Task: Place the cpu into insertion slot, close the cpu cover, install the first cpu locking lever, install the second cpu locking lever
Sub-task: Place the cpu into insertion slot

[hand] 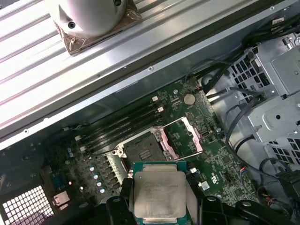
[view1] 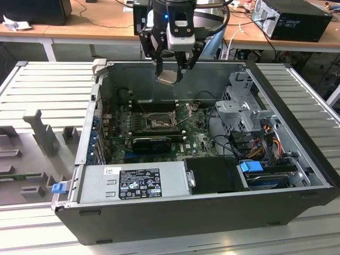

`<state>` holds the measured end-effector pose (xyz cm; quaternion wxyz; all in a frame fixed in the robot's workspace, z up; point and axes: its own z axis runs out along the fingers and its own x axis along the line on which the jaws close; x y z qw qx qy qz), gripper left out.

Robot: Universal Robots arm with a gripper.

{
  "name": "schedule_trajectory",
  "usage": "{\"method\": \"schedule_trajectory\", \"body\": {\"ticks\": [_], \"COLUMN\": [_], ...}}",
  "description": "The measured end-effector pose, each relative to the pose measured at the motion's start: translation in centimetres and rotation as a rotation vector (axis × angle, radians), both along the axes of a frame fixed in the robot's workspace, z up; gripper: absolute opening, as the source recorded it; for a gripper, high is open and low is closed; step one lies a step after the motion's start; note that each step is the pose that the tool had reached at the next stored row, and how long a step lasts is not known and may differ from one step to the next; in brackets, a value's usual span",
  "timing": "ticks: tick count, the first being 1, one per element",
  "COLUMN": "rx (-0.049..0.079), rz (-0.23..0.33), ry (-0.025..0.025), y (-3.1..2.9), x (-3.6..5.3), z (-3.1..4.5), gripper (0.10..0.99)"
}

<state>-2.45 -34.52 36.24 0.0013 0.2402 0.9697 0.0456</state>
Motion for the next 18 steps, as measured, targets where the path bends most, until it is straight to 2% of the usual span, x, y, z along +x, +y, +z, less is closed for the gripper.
{"method": "schedule_trajectory", "body": {"ticks": [18], "rx": [0.0], "rz": [-0.086], "ry": [0.0], "y": [0.0], "x": [0.0], "z": [0.0], "gripper": [0.533]}}
